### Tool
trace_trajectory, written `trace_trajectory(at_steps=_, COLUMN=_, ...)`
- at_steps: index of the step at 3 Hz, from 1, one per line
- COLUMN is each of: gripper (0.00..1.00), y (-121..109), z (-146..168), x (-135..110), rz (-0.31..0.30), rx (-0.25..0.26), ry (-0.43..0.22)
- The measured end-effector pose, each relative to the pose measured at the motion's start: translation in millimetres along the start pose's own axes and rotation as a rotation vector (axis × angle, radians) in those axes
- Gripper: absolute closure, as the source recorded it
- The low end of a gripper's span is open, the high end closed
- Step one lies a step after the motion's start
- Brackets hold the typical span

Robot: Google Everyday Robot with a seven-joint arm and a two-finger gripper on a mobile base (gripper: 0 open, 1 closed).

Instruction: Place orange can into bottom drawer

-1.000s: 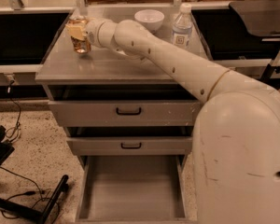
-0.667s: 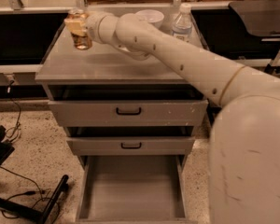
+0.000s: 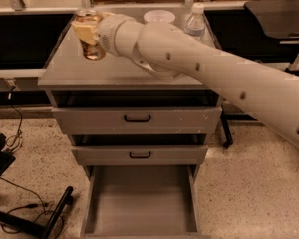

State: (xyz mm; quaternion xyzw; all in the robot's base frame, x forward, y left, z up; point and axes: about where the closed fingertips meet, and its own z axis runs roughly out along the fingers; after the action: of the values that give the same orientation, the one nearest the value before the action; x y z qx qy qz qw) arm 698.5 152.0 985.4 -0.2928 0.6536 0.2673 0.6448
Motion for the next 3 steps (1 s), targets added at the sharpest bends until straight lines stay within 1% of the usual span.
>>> trace_trajectory(at_steps=1, gripper=1.0, y=47.9, z=-44.4, x=30.1, rz=0.033, rx=-0.081, ry=0.057)
trace_trajectory(at_steps=2, gripper=1.0, y=80.3, z=-80.3, x=106.2, rz=0.076, rx=-0.15, ry=0.119)
trace_trajectory(at_steps=3, gripper=1.0, y=109.9, z=-120.7, x=185.9, rz=0.118, rx=-0.189, ry=0.128)
